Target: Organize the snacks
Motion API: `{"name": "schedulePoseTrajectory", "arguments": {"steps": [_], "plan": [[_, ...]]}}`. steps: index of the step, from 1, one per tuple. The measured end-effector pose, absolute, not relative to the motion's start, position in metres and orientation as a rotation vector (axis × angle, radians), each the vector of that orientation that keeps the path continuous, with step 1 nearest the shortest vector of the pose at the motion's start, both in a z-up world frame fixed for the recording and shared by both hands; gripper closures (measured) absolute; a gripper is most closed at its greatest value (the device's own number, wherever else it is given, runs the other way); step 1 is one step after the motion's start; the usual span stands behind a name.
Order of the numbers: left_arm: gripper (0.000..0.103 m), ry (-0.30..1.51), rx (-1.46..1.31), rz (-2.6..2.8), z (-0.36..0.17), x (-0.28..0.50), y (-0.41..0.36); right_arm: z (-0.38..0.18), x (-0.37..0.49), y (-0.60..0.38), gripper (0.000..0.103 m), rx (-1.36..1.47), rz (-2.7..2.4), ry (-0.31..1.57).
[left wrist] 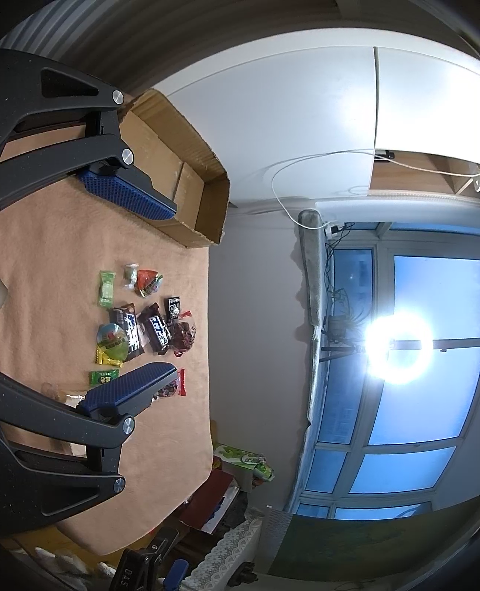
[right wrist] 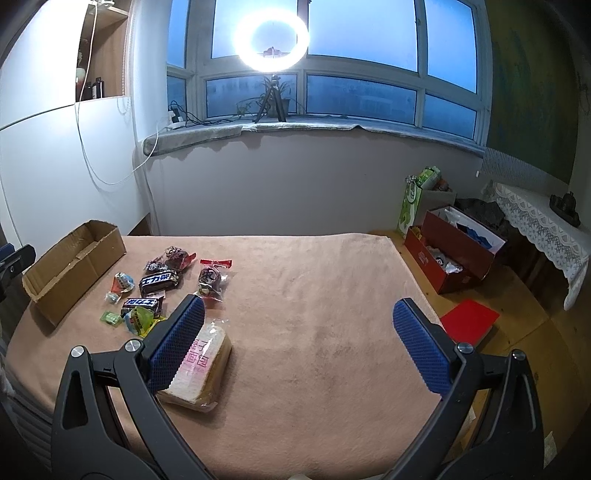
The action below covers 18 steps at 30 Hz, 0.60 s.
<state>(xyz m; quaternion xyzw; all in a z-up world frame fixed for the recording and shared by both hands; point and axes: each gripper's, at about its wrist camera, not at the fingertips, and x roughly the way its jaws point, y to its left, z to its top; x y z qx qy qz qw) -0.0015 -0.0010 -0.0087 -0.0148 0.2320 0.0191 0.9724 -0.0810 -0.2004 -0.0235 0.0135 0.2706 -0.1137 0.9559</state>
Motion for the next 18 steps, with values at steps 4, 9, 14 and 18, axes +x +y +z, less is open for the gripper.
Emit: {"name": "schedulePoseTrajectory", "arguments": {"steps": [4,9,14,18], "plan": [[0.023,0.476,-0.03,0.036,-0.011,0.001,-0.001,-0.025,-0.08,-0.202,0.0,0.026,-0.231,0.558],[0.023,0.493,-0.027,0.025,-0.015,0.005,-0.003,-0.026,-0.076,-0.203,0.0,0.025,-0.227,0.569],[0.023,0.513,-0.027,0.0,-0.02,0.007,-0.007,-0.029,-0.073,-0.206,0.0,0.036,-0.212,0.587],[0.023,0.567,-0.076,-0.073,-0.034,0.016,-0.007,-0.036,-0.069,-0.206,0.0,0.046,-0.179,0.615]]}}
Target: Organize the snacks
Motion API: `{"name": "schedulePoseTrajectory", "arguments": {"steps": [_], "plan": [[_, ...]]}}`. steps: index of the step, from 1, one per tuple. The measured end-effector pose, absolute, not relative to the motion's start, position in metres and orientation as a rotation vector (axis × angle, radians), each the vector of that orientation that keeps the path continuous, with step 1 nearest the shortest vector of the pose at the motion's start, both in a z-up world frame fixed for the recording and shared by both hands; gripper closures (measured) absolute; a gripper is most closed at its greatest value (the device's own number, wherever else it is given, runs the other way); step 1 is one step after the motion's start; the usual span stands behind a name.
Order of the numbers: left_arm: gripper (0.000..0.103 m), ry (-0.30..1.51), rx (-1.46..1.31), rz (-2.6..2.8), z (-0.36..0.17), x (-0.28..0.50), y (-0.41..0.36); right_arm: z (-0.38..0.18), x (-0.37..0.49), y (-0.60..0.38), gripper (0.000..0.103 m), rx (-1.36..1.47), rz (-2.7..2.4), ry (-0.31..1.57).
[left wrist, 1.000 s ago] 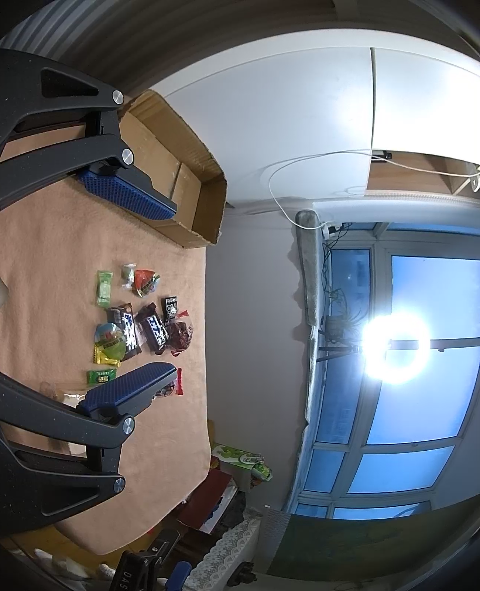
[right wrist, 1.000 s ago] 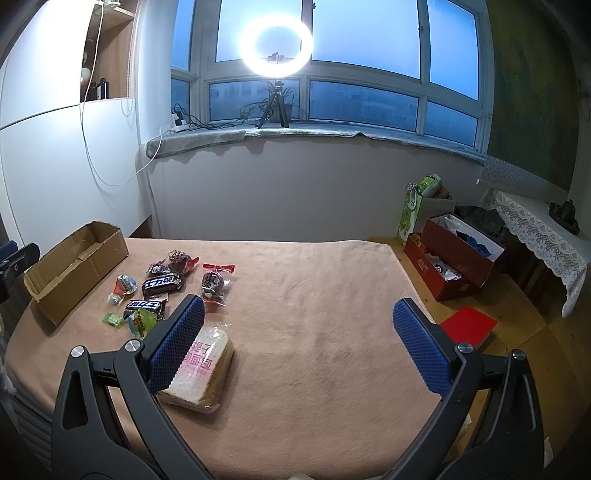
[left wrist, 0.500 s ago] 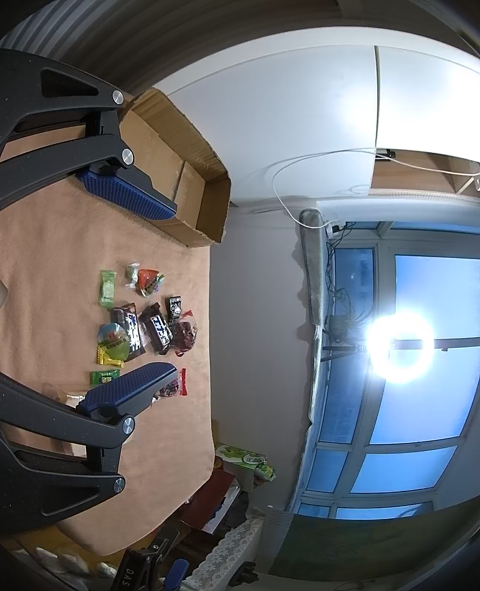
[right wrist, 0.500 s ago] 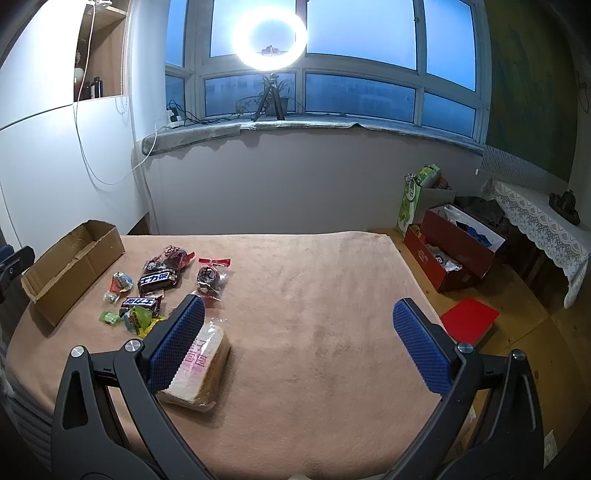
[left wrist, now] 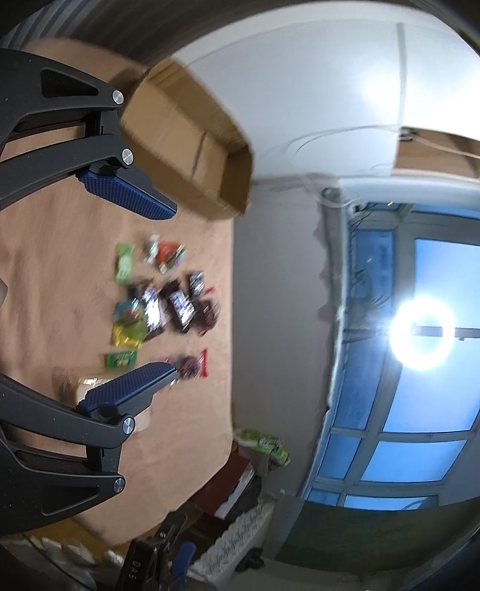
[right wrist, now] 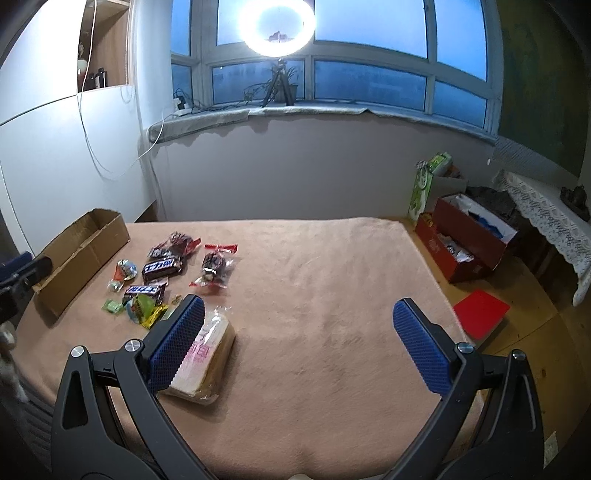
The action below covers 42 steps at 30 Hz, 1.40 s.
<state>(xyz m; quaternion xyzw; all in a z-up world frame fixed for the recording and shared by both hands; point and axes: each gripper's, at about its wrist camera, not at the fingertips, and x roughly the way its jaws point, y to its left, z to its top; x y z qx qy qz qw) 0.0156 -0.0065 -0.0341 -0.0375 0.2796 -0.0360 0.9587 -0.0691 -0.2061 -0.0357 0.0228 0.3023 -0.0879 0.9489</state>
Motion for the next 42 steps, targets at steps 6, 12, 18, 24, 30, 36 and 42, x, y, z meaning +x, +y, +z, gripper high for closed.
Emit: {"name": "schedulePoseTrajectory", "arguments": {"steps": [6,12,18,24,30,36,42], "plan": [[0.024,0.703,-0.187,-0.242,-0.069,0.029,-0.02,-0.057,-0.058,-0.209,0.0,0.129,-0.082,0.709],[0.04,0.832,-0.307,-0.358,-0.105,0.036,-0.032,-0.09,-0.045,-0.218,0.0,0.286,0.021,0.806],[0.063,0.901,-0.424,-0.436,-0.122,0.045,-0.031,-0.115,-0.032,-0.214,0.01,0.361,0.093,0.874],[0.069,0.917,-0.41,-0.467,-0.123,0.051,-0.037,-0.132,-0.016,-0.208,0.034,0.436,0.183,0.954],[0.07,0.946,-0.394,-0.471,-0.132,0.061,-0.04,-0.145,-0.007,-0.206,0.038,0.513,0.233,0.997],[0.071,0.95,-0.371,-0.477,-0.132,0.062,-0.045,-0.146,0.0,-0.202,0.056,0.541,0.281,1.012],[0.071,0.946,-0.358,-0.482,-0.131,0.059,-0.051,-0.142,0.002,-0.193,0.06,0.489,0.29,1.019]]}}
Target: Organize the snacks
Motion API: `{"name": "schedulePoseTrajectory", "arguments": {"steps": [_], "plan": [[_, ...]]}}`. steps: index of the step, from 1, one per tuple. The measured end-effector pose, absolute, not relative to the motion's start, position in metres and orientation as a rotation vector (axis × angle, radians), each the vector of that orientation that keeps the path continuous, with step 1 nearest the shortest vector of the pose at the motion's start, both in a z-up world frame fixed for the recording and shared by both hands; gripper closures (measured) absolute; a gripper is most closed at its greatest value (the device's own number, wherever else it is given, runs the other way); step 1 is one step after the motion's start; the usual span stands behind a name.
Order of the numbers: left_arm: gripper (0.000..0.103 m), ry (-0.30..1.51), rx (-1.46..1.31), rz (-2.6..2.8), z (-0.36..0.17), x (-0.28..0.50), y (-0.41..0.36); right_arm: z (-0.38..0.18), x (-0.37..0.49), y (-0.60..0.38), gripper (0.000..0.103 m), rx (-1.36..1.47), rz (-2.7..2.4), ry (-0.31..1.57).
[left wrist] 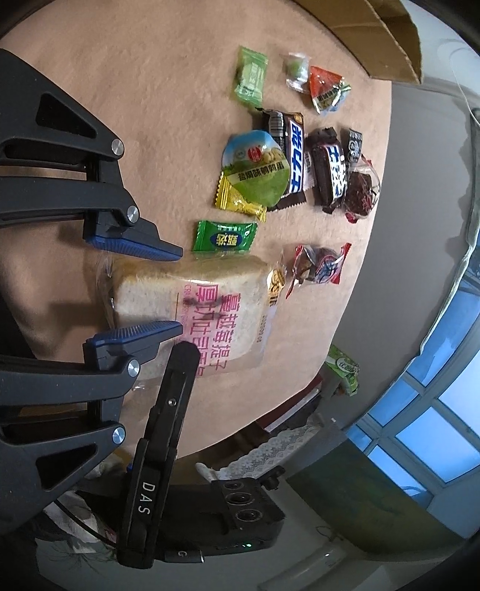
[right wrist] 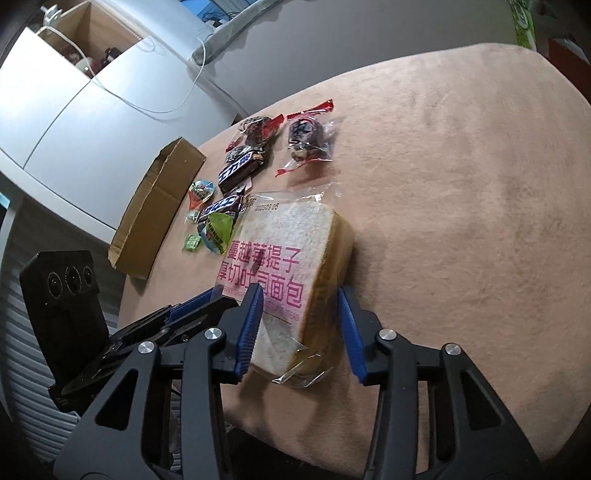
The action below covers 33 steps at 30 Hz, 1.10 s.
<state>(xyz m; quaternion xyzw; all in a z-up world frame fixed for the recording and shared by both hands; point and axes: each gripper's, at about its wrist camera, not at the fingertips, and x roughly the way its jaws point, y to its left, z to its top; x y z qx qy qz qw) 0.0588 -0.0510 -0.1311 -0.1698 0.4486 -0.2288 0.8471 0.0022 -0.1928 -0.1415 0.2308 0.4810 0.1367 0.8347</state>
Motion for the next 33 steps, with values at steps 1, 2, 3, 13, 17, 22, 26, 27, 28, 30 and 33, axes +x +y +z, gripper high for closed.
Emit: {"name": "schedulePoseTrajectory", "arguments": {"steps": [1,2,3,13,17,22,26,27,28,30,33], "plan": [[0.071,0.946,-0.351,-0.486,-0.131,0.059,-0.052,-0.141,0.002,-0.192,0.06,0.486,0.289,1.016],[0.071,0.946,-0.347,-0.487,-0.13,0.059,-0.053,-0.141,0.002,-0.193,0.06,0.489,0.289,1.014],[0.071,0.946,-0.343,-0.487,-0.13,0.059,-0.055,-0.141,0.001,-0.193,0.061,0.494,0.288,1.013],[0.071,0.909,-0.332,-0.465,-0.12,0.05,-0.05,-0.128,-0.001,-0.18,0.064,0.446,0.282,1.004],[0.071,0.876,-0.332,-0.452,-0.112,0.043,-0.043,-0.117,0.0,-0.169,0.064,0.421,0.298,0.989],[0.071,0.827,-0.324,-0.423,-0.097,0.037,-0.028,-0.102,0.005,-0.154,0.064,0.395,0.327,0.968],[0.071,0.793,-0.316,-0.395,-0.087,0.036,-0.015,-0.092,0.011,-0.138,0.064,0.367,0.35,0.954],[0.071,0.786,-0.317,-0.386,-0.085,0.036,-0.011,-0.089,0.014,-0.133,0.064,0.359,0.357,0.952],[0.071,0.779,-0.317,-0.378,-0.083,0.036,-0.008,-0.086,0.017,-0.127,0.064,0.349,0.365,0.951],[0.071,0.761,-0.317,-0.355,-0.079,0.034,0.002,-0.081,0.023,-0.114,0.064,0.328,0.383,0.949],[0.071,0.736,-0.338,-0.318,-0.074,0.032,0.022,-0.072,0.033,-0.091,0.064,0.289,0.418,0.941]]}}
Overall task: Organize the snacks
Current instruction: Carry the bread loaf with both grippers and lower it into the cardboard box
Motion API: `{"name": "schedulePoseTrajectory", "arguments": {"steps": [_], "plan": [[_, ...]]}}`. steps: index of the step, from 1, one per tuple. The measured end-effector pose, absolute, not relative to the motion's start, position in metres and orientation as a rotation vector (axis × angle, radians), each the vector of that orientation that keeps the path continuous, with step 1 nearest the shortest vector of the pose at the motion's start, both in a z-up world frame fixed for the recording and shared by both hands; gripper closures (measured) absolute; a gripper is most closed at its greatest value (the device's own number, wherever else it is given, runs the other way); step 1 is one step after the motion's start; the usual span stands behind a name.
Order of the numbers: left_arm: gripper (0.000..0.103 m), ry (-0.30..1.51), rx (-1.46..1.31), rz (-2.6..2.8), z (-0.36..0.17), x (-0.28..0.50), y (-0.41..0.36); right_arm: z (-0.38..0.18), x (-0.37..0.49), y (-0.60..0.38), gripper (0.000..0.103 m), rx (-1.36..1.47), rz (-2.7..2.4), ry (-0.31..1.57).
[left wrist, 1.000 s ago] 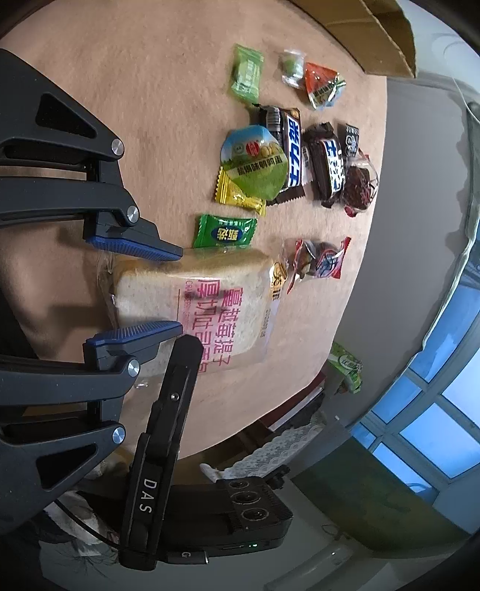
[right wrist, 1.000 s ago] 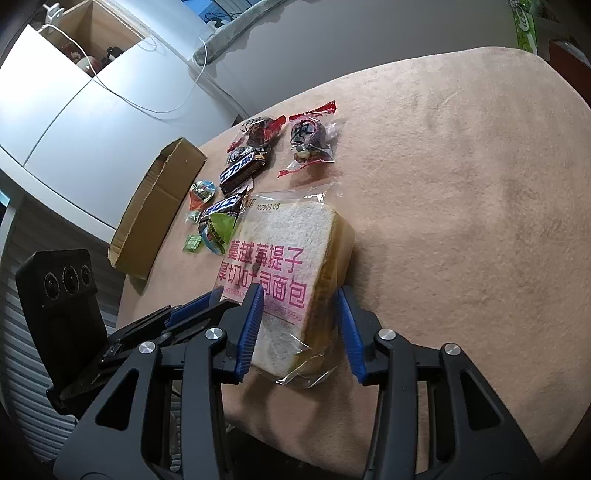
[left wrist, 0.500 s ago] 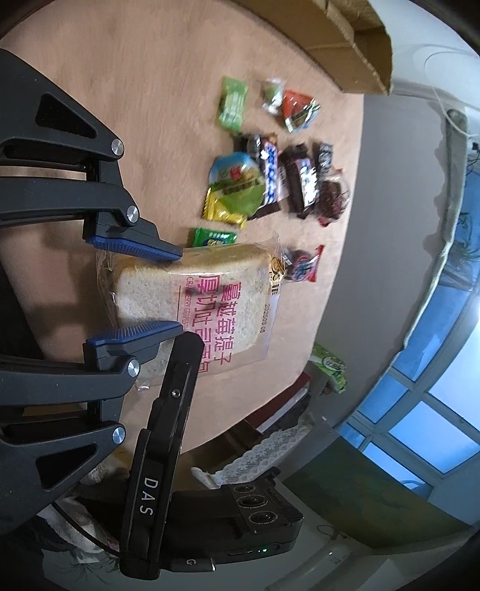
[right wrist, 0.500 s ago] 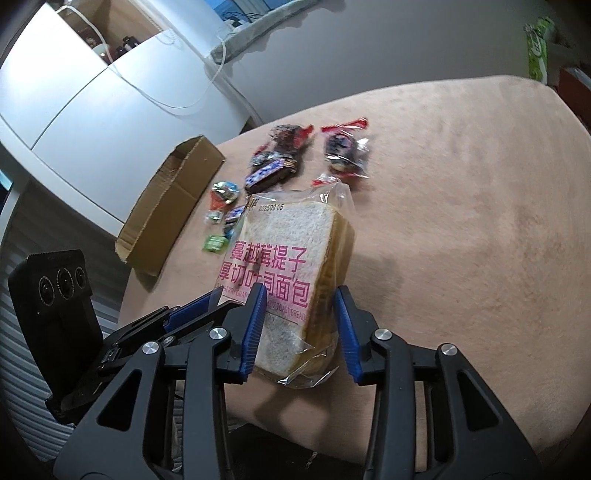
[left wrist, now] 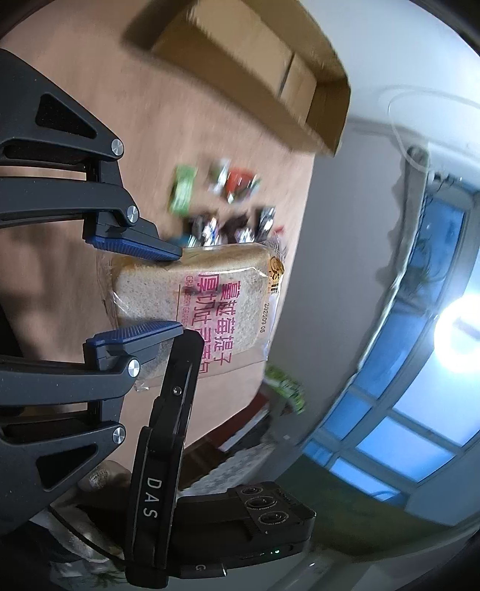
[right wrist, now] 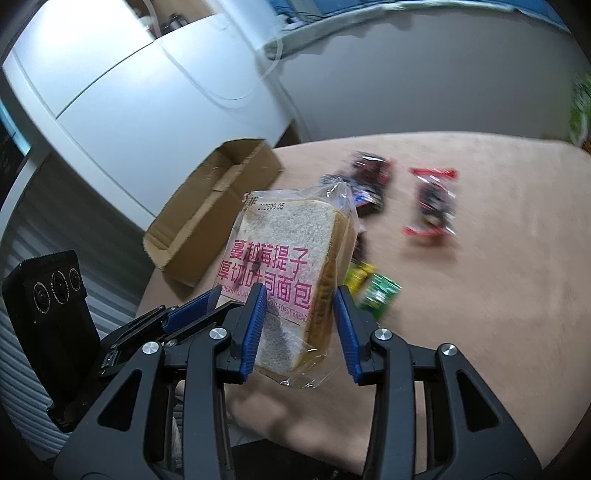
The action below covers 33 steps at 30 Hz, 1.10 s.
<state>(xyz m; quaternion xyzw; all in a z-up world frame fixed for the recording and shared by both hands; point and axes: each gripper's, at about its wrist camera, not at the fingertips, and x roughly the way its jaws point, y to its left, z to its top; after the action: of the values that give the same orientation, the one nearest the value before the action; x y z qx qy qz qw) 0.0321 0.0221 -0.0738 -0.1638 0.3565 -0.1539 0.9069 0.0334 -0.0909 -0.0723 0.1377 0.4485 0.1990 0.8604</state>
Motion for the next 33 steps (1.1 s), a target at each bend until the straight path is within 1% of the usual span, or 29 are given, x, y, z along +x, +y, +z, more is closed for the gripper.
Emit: {"name": "schedulePoseTrajectory", "arguments": {"steps": [18,33], "plan": [[0.071,0.628,-0.369,-0.085,-0.05,0.036,0.136,-0.046,0.099,0.037,0.064,0.153,0.623,0.92],[0.071,0.659,-0.345,0.074,-0.061,0.057,0.191,-0.07,0.158,0.108,0.063,0.135,0.748,0.973]]}}
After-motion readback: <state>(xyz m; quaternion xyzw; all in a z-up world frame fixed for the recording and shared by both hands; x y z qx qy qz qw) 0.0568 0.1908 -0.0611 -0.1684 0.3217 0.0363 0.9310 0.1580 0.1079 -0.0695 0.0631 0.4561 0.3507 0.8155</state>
